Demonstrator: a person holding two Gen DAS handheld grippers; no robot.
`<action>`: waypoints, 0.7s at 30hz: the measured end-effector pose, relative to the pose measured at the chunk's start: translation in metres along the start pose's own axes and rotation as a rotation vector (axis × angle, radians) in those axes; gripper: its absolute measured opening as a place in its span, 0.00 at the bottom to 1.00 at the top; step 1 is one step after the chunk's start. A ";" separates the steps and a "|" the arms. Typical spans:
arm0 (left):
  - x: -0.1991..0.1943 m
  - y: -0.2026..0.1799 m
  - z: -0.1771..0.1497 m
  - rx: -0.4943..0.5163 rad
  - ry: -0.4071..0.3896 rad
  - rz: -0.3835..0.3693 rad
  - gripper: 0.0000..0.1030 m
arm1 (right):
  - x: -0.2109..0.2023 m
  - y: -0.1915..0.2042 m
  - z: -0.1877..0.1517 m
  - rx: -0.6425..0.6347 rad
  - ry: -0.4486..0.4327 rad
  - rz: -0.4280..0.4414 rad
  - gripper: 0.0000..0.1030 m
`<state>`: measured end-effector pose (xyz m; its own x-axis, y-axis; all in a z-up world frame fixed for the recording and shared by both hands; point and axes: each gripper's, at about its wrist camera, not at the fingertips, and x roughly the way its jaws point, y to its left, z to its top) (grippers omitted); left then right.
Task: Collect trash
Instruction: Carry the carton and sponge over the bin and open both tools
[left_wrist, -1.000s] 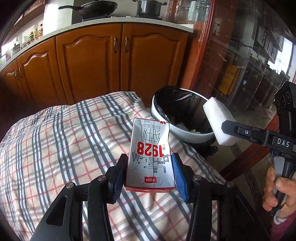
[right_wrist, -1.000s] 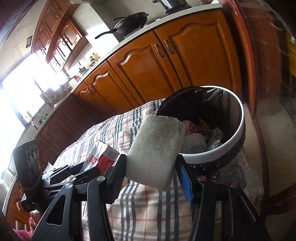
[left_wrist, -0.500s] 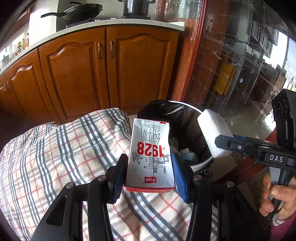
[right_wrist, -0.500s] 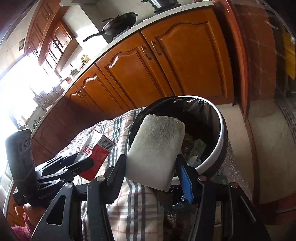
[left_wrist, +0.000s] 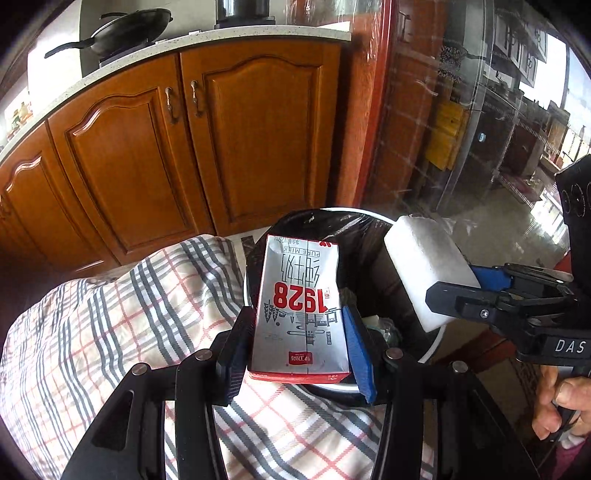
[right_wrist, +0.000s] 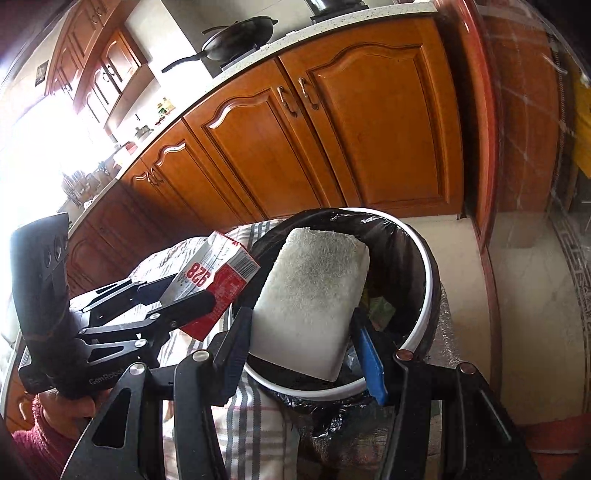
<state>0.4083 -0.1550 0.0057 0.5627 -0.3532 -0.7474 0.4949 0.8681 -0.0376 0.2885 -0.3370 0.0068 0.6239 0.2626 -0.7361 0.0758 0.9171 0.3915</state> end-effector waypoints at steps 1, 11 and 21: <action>0.001 -0.001 0.002 0.000 0.005 0.001 0.46 | 0.001 -0.001 0.001 0.000 0.003 -0.004 0.53; 0.021 -0.001 0.009 -0.005 0.032 0.004 0.46 | 0.011 -0.010 0.004 0.014 0.040 -0.021 0.54; 0.029 -0.005 0.012 -0.006 0.044 0.012 0.46 | 0.020 -0.014 0.007 0.013 0.068 -0.034 0.54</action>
<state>0.4303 -0.1734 -0.0083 0.5386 -0.3273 -0.7764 0.4845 0.8742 -0.0325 0.3055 -0.3464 -0.0095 0.5663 0.2513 -0.7850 0.1065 0.9221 0.3720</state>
